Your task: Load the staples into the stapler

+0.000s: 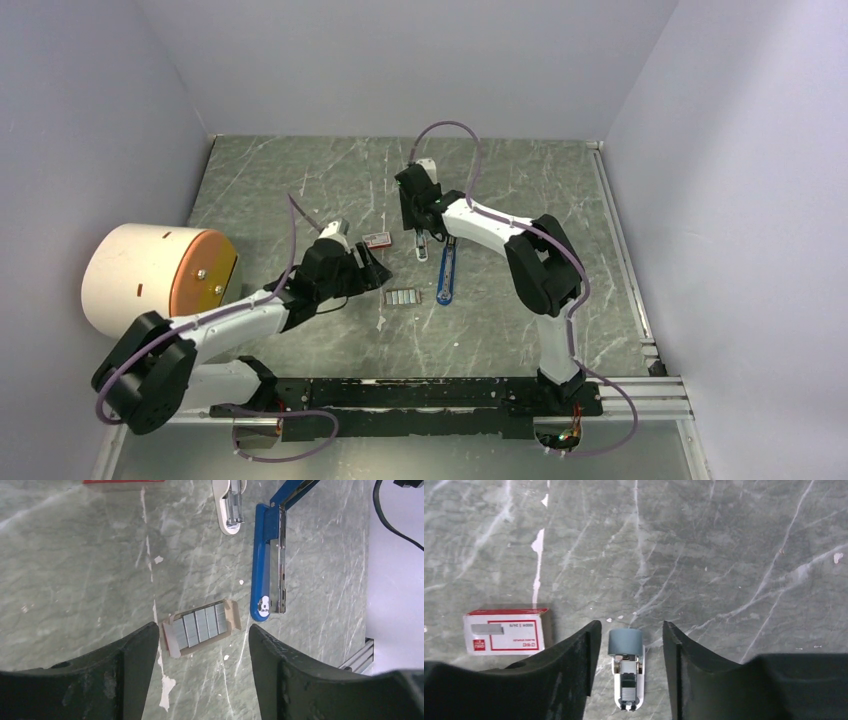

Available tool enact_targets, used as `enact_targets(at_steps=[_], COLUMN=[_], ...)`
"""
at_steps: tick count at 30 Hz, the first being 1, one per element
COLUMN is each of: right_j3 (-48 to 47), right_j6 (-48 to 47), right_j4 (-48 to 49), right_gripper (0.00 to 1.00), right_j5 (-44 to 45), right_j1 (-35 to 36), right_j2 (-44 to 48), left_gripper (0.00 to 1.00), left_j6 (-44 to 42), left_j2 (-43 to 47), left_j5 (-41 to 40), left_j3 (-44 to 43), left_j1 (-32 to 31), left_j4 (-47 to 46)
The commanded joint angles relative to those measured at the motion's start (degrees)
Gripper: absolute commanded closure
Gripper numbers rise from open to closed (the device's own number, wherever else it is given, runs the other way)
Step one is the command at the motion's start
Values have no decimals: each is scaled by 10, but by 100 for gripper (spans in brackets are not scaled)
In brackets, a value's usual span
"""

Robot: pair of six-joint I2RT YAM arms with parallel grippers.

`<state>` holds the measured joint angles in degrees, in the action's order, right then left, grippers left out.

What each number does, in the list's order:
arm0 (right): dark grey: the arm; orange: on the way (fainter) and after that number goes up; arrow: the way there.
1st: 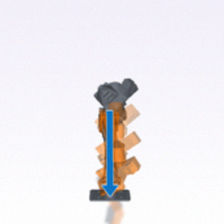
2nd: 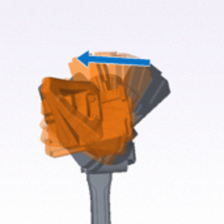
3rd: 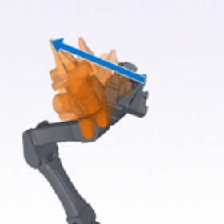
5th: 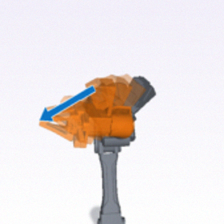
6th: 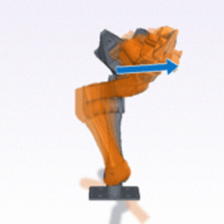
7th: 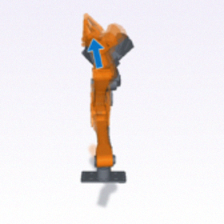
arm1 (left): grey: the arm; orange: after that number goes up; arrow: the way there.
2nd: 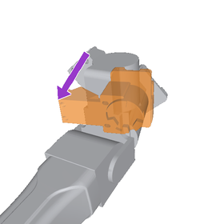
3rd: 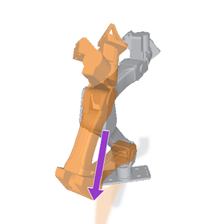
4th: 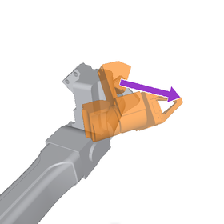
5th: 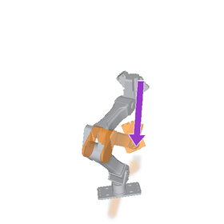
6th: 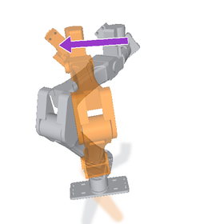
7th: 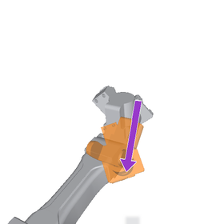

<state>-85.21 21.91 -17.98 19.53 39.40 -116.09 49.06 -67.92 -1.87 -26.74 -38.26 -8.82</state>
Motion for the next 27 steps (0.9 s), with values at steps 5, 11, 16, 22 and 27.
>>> enact_targets(at_steps=[5, 11, 16, 22, 27], right_j3=[-10, -12, -10, -3, 7], right_j6=[-18, -28, -27, -28, -22], right_j4=[-27, -28, -23, -19, -16], right_gripper=[55, 63, 69, 73, 74], right_j5=[-16, -15, -21, -28, -32], right_j1=[-13, -14, -13, -13, -13], right_j2=[5, 6, 12, 24, 36], left_gripper=[41, 53, 56, 64, 73], left_j6=[-14, -17, -30, -27, -11], left_j2=[-101, -182, -244, -314, -365], left_j5=[86, 110, 104, 106, 101], left_j3=[-50, -83, -123, -166, -192], left_j1=[10, 10, 10, 10, 10], left_j4=[-106, -151, -157, -179, -198])
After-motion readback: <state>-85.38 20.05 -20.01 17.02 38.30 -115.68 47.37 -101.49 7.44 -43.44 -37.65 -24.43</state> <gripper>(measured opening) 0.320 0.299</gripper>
